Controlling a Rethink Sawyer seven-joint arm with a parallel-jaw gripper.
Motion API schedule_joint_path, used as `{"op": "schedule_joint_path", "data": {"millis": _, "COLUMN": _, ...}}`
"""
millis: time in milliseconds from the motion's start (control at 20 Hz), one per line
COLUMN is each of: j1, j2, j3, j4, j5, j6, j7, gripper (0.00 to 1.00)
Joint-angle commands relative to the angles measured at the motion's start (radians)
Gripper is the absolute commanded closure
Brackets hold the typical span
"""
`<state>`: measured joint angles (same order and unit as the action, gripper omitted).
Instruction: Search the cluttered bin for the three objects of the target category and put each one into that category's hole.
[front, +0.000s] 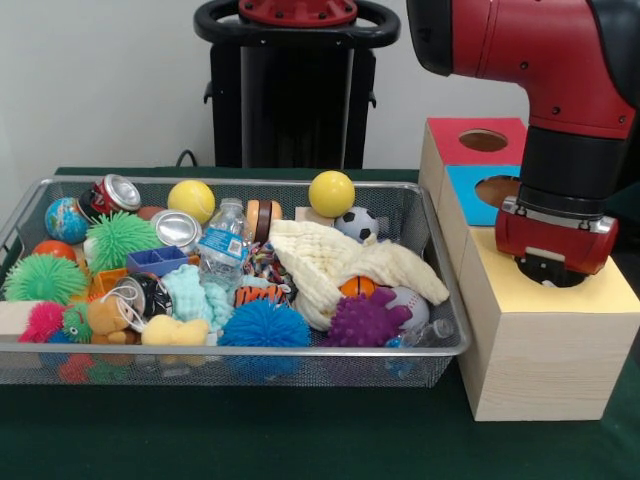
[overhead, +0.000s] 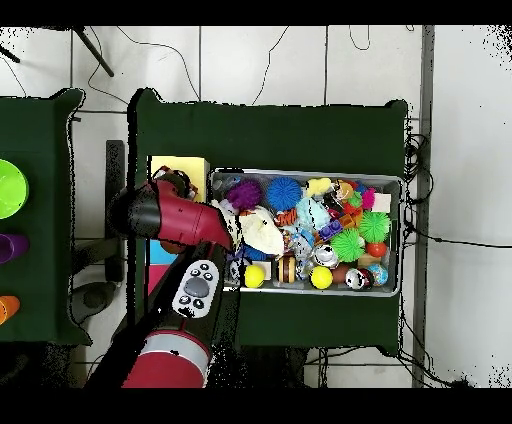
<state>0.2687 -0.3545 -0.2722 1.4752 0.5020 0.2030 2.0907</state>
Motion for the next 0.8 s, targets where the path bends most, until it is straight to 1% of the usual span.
{"op": "schedule_joint_path", "data": {"millis": 50, "j1": -0.061, "j2": 0.068, "j3": 0.103, "j4": 0.073, "j5": 0.023, "j6": 0.133, "j7": 0.178, "gripper": 1.0}}
{"op": "schedule_joint_path", "data": {"millis": 450, "j1": -0.064, "j2": 0.05, "j3": 0.08, "j4": 0.059, "j5": 0.017, "j6": 0.203, "j7": 0.172, "gripper": 1.0}}
{"op": "schedule_joint_path", "data": {"millis": 800, "j1": -0.05, "j2": 0.039, "j3": 0.064, "j4": 0.054, "j5": 0.014, "j6": 0.247, "j7": 0.184, "gripper": 1.0}}
